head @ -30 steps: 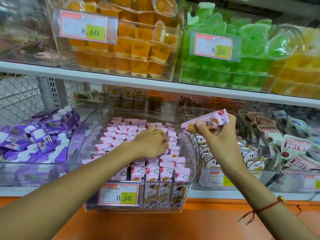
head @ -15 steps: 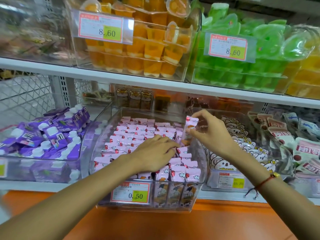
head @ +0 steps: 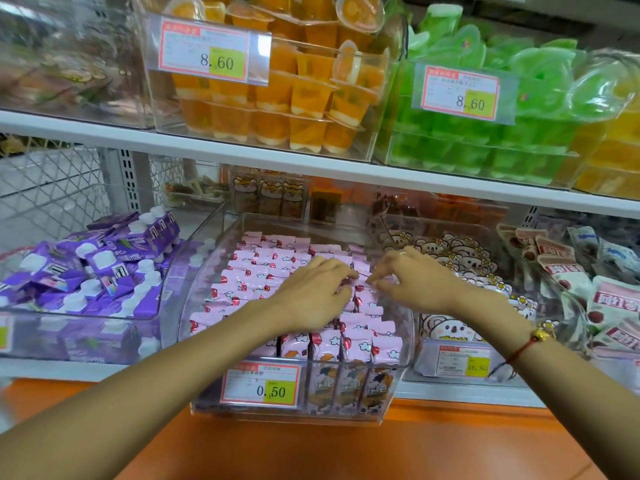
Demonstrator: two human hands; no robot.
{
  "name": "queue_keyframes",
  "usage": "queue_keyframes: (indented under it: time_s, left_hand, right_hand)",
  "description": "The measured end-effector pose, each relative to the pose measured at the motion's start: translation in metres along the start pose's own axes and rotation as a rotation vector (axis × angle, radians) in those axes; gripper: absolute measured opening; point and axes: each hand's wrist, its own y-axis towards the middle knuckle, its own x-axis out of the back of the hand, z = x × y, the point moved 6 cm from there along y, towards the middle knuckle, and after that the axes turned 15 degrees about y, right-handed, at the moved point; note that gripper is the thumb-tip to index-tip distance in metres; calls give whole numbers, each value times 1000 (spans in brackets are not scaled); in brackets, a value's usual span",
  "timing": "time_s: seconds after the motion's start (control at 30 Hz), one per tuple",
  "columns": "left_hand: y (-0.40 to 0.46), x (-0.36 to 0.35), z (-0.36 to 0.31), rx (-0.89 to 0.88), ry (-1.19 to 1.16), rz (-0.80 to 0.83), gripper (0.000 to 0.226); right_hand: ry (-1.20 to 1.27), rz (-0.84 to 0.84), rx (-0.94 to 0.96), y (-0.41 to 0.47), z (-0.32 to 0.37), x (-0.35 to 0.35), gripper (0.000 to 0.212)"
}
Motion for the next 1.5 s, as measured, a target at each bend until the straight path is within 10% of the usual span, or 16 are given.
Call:
queue_keyframes:
  time_s: [0.17, 0.7, 0.93, 1.3, 1.5]
  left_hand:
    - [16, -8, -6, -94, 88, 133, 41]
    - [67, 1, -6, 52, 251, 32, 25]
    - [67, -1, 4, 163, -131, 23, 14]
    - [3, 48, 27, 557, -849, -575, 24]
    - [-52, 61, 12, 512, -1161, -671, 21]
  right_hand:
    - [191, -361, 16, -36, -5, 1, 37]
    - [463, -422, -49, -64, -25, -19, 39]
    - [426, -378, -53, -66, -30, -21, 49]
    - [582, -496, -105, -63, -32, -6, 40]
    - [568, -684, 224, -76, 31, 26, 37]
